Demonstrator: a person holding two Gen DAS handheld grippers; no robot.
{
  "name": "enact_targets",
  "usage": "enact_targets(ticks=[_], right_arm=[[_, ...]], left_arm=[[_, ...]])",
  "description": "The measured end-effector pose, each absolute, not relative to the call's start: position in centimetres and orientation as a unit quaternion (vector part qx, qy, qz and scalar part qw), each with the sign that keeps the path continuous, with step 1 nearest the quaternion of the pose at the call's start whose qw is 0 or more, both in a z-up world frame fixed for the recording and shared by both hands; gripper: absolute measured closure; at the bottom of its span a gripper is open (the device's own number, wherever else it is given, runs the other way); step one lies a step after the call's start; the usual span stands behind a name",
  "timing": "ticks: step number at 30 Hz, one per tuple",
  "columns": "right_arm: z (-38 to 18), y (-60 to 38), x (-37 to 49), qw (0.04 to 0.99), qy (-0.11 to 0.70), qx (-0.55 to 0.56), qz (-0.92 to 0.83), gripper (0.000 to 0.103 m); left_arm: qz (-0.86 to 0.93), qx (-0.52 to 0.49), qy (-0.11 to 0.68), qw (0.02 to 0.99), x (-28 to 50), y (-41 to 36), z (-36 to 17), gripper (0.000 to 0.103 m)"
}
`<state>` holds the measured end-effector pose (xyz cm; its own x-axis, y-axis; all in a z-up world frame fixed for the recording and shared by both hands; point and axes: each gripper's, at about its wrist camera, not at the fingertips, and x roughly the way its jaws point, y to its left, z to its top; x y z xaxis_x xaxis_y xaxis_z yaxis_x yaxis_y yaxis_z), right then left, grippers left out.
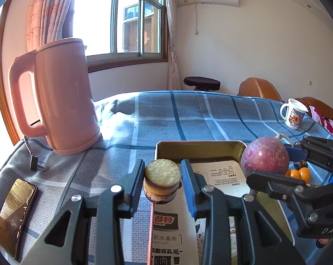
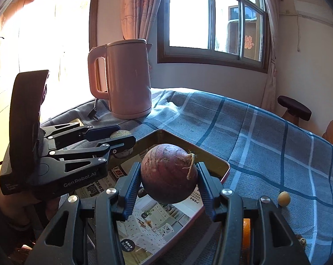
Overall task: Organize fruits
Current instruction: 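Carry the biscuit over the tin box while the right tool carries the purple fruit there, then open the left tool to drop the biscuit in the tin while the right releases the purple fruit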
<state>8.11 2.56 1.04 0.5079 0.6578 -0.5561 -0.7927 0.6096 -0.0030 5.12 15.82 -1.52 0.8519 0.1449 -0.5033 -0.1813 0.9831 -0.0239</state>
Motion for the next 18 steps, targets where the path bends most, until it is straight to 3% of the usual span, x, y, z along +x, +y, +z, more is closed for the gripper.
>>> enact_targets(ticks=[18], right_arm=[[-0.5,3.6,8.1,0.856,0.269,-0.146,0.417,0.051]], left_arm=[[0.076,-0.021,0.256,0.963,5.0,15.1,-1.5,0.066]])
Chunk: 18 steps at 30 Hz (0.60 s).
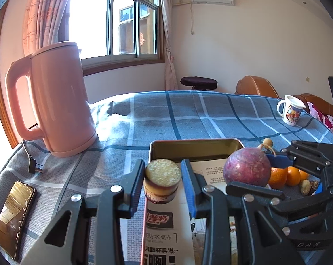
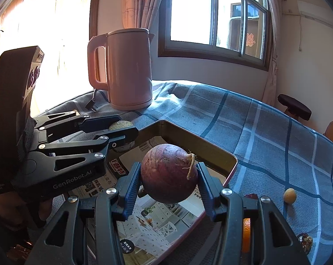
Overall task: Organize fruits
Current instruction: 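Open the left tool to drop the biscuit in the tin while the right releases the purple fruit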
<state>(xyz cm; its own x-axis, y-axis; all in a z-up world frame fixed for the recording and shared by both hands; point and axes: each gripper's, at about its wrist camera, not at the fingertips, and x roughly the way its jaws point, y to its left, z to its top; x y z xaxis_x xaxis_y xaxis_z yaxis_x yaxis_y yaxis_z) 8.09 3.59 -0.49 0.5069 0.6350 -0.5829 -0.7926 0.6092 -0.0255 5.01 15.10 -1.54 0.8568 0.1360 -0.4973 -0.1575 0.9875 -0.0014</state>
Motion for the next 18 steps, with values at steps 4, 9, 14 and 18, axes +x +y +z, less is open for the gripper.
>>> enact_targets(ticks=[4,9,14,18], right_arm=[[-0.8,3.8,8.1,0.847,0.281,-0.147,0.426,0.051],[-0.1,3.4,7.6,0.853,0.274,-0.149,0.418,0.04],[1.2,1.1,6.3,0.86,0.254,-0.142,0.42,0.032],[2.1,-2.8,5.7,0.876,0.244,-0.125,0.397,0.032]], left_arm=[[0.071,-0.015,0.255,0.964,5.0,14.6,-1.5,0.066],[0.075,-0.028,0.251,0.965,5.0,15.1,-1.5,0.055],[0.076,-0.033,0.244,0.966,4.3,14.9,-1.3,0.043],[0.062,-0.044,0.229,0.971,3.4,13.6,-0.8,0.026]])
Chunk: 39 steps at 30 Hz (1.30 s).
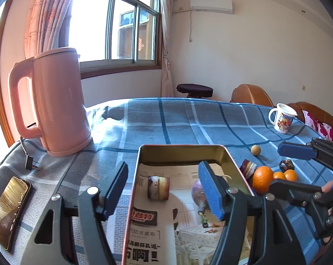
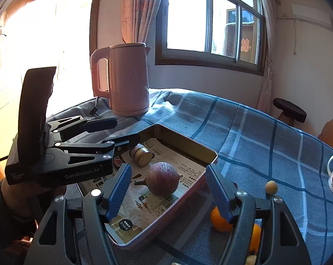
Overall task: Organize fruits
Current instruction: 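Open the left tool to drop the biscuit in the tin while the right releases the purple fruit, then grasp a dark brown dried fruit with the right tool while the left tool moves toward a kiwi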
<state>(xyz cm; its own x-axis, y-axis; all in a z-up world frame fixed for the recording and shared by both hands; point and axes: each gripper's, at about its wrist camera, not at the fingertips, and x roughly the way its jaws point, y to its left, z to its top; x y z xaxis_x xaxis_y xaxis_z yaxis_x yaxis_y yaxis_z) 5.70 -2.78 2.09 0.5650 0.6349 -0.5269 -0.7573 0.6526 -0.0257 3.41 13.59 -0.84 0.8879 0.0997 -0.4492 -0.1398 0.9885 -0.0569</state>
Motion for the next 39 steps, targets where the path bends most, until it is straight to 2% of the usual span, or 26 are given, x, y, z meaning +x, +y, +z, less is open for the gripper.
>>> enact_targets(ticks=[5,10,14,17,21,23,25,27,32,34,35,39], right_arm=[[2.1,-9.7,5.5,0.904,0.241,-0.1,0.34,0.032],[-0.2,-16.2,6.5,0.914,0.277,-0.06,0.291,0.032],[-2.2,-18.1,7.1,0.907,0.305,-0.051,0.285,0.032],[-3.1,-18.3,7.3,0.895,0.32,-0.037,0.307,0.032],[-3.5,-17.2,7.2,0.887,0.332,-0.065,0.314,0.041],[-3.7,-16.8,7.2,0.882,0.337,-0.077,0.32,0.047],[-4.0,-16.5,7.4,0.878,0.348,-0.082,0.319,0.048],[-4.3,-16.5,7.6,0.875,0.355,-0.082,0.318,0.056],[-5.2,-15.7,8.4,0.857,0.391,-0.097,0.32,0.056],[-5.2,-15.6,8.3,0.86,0.389,-0.102,0.315,0.057],[-5.2,-15.7,8.2,0.862,0.387,-0.102,0.312,0.062],[-4.5,-17.3,7.9,0.882,0.361,-0.063,0.296,0.062]], left_arm=[[0.022,-0.06,0.211,0.975,2.7,10.8,-0.3,0.019],[-0.012,-0.055,0.22,0.974,3.3,7.9,-0.5,0.019],[-0.034,-0.048,0.224,0.973,3.6,5.6,-0.7,0.019],[-0.046,-0.041,0.223,0.973,3.6,4.1,-0.4,0.013],[-0.053,-0.029,0.206,0.977,4.0,2.2,0.4,0.004],[-0.051,-0.023,0.203,0.978,4.4,1.6,0.5,0.003],[-0.046,-0.015,0.206,0.977,5.1,1.2,0.3,0.003],[-0.037,-0.01,0.21,0.977,5.5,1.3,0.0,0.003],[-0.024,-0.03,0.217,0.975,5.5,2.7,-0.6,0.003],[-0.028,-0.036,0.214,0.976,5.2,2.9,-0.5,0.003],[-0.03,-0.033,0.213,0.976,5.0,2.8,-0.5,0.003],[-0.043,-0.029,0.218,0.974,4.8,1.8,-0.7,0.003]])
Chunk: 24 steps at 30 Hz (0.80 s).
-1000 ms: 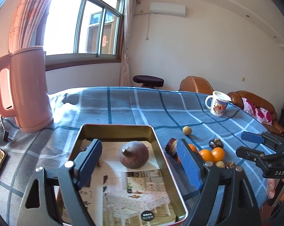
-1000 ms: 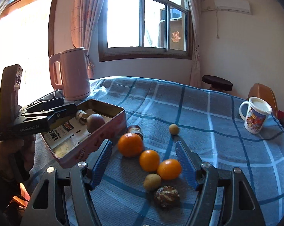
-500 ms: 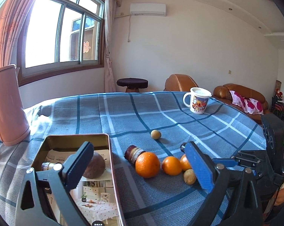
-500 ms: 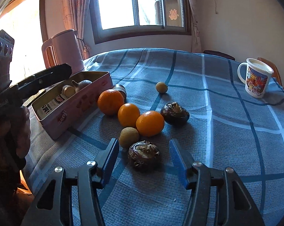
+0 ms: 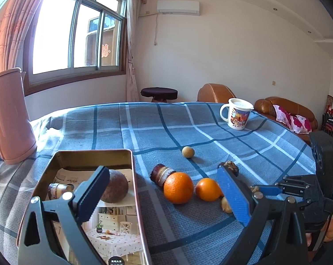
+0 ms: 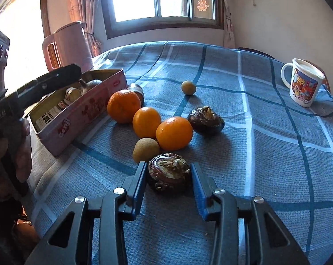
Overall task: Organize fruits
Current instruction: 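Grasp a dark brown dried fruit with the right tool while the left tool moves toward a kiwi, then close the left tool on the small brown kiwi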
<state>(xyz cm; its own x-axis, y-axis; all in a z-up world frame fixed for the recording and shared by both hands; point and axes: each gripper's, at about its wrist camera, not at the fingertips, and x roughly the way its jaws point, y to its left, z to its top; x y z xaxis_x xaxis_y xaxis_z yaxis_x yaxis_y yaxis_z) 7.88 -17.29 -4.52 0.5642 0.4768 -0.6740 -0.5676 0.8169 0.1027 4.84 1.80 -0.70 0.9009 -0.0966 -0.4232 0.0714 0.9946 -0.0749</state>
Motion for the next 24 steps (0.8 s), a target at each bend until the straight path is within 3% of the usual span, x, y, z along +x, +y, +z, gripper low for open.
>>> enact_targets(ticks=[7,14,16,18,20,22,24], right_arm=[[-3.6,-19.4,7.6,0.916,0.326,-0.014,0.234,0.062],[-3.7,-21.4,9.4,0.914,0.347,0.0,0.21,0.062],[-3.8,-22.1,9.6,0.911,0.351,0.018,0.216,0.062],[-3.9,-21.8,9.6,0.911,0.352,0.012,0.215,0.062],[-3.9,-21.5,9.5,0.912,0.351,0.005,0.214,0.062],[-3.9,-21.5,9.5,0.912,0.351,0.006,0.213,0.062],[-3.9,-21.6,9.4,0.912,0.351,0.008,0.213,0.062]], left_arm=[[-0.084,0.004,0.25,0.965,5.1,-2.1,-1.3,0.012],[-0.128,0.03,0.316,0.94,6.4,-5.9,-2.8,0.038],[-0.132,0.035,0.328,0.935,6.9,-6.5,-3.1,0.039],[-0.144,0.039,0.339,0.929,7.1,-7.0,-3.3,0.048],[-0.151,0.041,0.351,0.923,7.4,-7.3,-3.6,0.048],[-0.153,0.03,0.361,0.919,7.8,-7.1,-3.8,0.057],[-0.159,0.019,0.37,0.915,8.1,-6.8,-4.0,0.059]])
